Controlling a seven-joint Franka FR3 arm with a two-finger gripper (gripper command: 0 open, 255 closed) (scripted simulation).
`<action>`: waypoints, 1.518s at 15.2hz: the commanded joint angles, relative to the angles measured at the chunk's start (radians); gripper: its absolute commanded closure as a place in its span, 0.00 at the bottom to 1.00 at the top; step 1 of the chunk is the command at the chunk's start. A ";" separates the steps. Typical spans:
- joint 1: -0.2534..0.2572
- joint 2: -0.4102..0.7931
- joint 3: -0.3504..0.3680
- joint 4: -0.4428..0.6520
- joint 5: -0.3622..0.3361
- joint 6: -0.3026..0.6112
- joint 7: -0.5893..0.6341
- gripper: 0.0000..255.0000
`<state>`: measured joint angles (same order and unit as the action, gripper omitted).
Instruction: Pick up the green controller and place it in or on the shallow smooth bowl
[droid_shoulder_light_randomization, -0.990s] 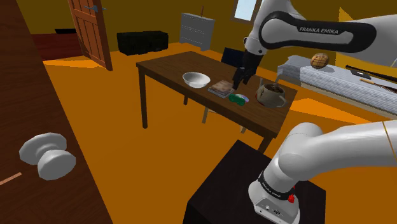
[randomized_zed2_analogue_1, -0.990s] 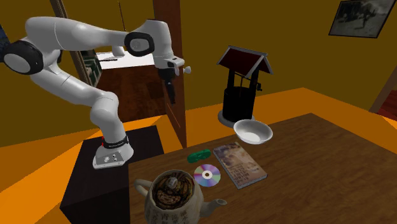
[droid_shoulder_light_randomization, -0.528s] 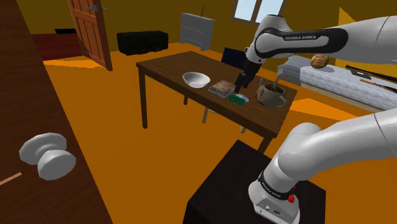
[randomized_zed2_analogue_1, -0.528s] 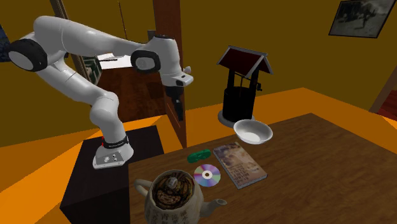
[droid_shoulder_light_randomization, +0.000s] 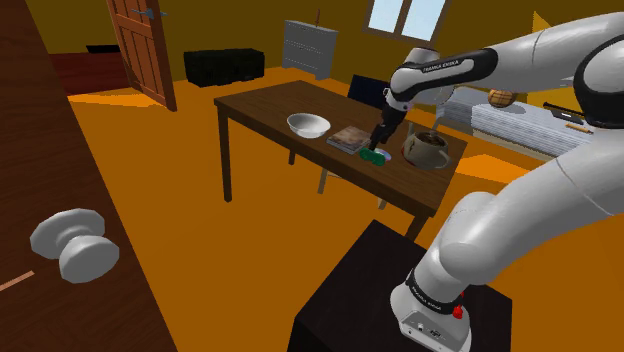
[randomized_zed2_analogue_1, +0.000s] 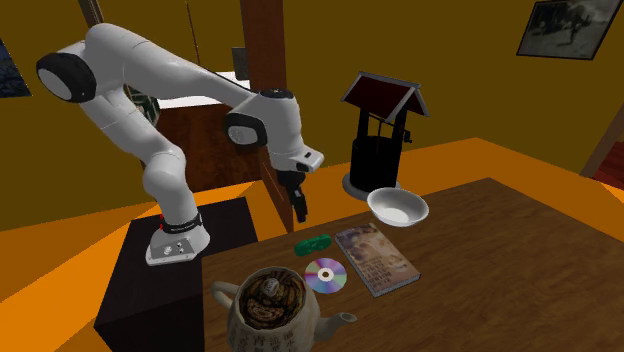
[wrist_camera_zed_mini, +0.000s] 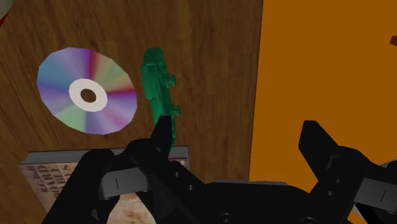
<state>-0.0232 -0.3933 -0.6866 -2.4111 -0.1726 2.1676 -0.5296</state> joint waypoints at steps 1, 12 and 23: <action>0.028 0.082 -0.070 0.028 0.049 0.049 -0.083 0.00; 0.109 0.375 -0.218 0.090 0.345 0.186 -0.369 0.00; 0.110 0.399 -0.217 0.084 0.375 0.204 -0.390 1.00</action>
<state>0.0869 0.0060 -0.9038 -2.3267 0.2021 2.3713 -0.9201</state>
